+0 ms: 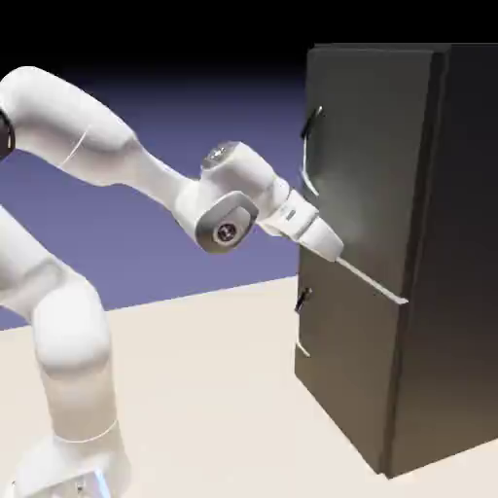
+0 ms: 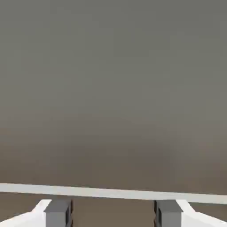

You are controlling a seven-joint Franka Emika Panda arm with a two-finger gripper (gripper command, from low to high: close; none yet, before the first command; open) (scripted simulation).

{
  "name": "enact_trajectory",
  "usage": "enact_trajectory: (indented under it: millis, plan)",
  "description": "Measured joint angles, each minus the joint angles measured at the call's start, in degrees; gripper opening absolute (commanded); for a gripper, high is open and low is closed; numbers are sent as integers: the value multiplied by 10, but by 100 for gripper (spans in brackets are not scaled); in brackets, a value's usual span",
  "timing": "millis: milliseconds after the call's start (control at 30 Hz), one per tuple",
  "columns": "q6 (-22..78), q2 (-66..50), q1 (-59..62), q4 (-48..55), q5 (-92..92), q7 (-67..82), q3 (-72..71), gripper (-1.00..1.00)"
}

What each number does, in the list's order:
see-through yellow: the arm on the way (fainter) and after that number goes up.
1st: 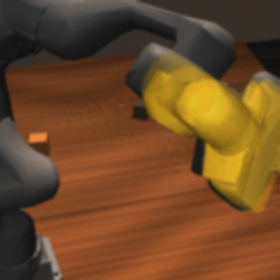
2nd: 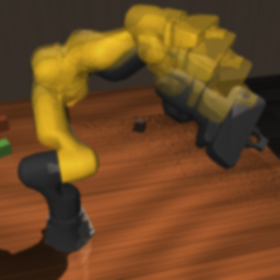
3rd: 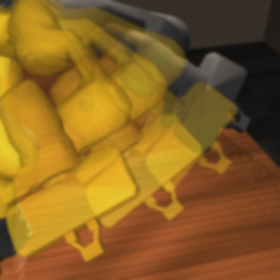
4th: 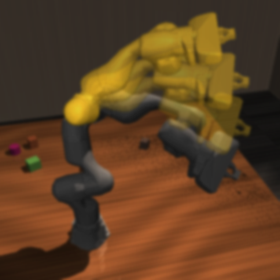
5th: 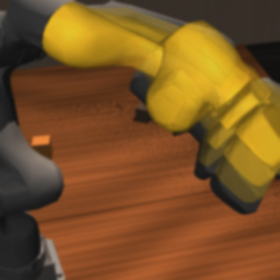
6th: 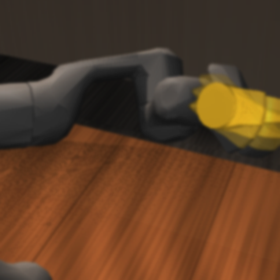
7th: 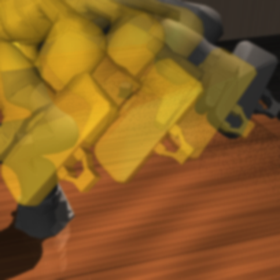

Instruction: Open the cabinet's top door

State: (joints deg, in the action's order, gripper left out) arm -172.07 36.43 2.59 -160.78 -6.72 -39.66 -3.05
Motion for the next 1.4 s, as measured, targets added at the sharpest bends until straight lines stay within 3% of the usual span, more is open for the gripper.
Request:
enact_trajectory:
  millis: [1400]
  plan:
    - [301, 587, 510, 34, -1047, 435, -474, 0]
